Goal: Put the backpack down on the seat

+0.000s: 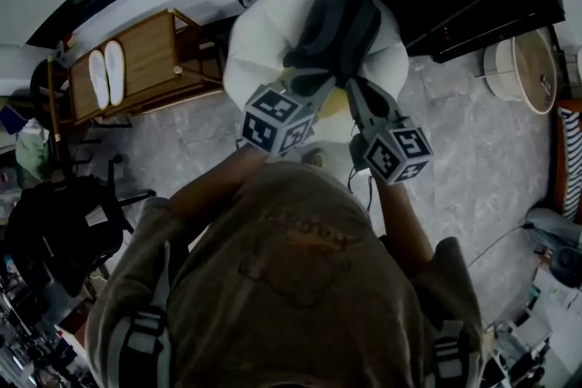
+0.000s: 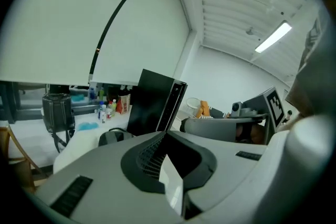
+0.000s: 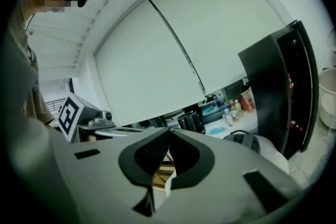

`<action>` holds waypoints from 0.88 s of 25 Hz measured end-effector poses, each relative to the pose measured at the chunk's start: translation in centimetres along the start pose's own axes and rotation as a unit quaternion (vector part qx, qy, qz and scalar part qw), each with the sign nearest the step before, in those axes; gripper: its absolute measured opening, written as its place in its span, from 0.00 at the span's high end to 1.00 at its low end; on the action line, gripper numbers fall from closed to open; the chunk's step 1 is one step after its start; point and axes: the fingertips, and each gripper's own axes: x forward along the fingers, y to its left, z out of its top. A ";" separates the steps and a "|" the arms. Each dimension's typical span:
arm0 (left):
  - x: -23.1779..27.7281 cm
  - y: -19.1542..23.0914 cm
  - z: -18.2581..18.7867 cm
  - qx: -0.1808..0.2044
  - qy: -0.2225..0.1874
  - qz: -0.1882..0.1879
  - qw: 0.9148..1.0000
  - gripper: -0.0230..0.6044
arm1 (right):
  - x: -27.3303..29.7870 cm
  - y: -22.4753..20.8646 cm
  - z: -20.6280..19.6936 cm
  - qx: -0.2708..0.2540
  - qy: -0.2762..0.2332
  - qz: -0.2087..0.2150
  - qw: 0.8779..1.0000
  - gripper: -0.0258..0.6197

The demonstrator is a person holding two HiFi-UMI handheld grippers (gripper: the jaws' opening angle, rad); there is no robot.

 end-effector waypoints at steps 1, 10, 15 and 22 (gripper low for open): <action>-0.6 -0.5 0.5 0.009 -0.006 -0.007 1.000 0.97 | -0.5 0.7 0.3 -0.004 -0.003 0.011 1.000 0.96; -5.0 -4.9 3.9 0.095 -0.094 -0.057 0.989 0.97 | -4.6 6.3 3.6 -0.096 -0.063 0.056 0.992 0.96; -6.2 -5.6 5.0 0.114 -0.131 -0.060 0.983 0.97 | -5.8 6.4 5.0 -0.114 -0.088 0.052 0.988 0.96; -5.9 -5.3 5.2 0.101 -0.135 -0.052 0.984 0.97 | -6.1 6.0 5.2 -0.113 -0.094 0.051 0.988 0.96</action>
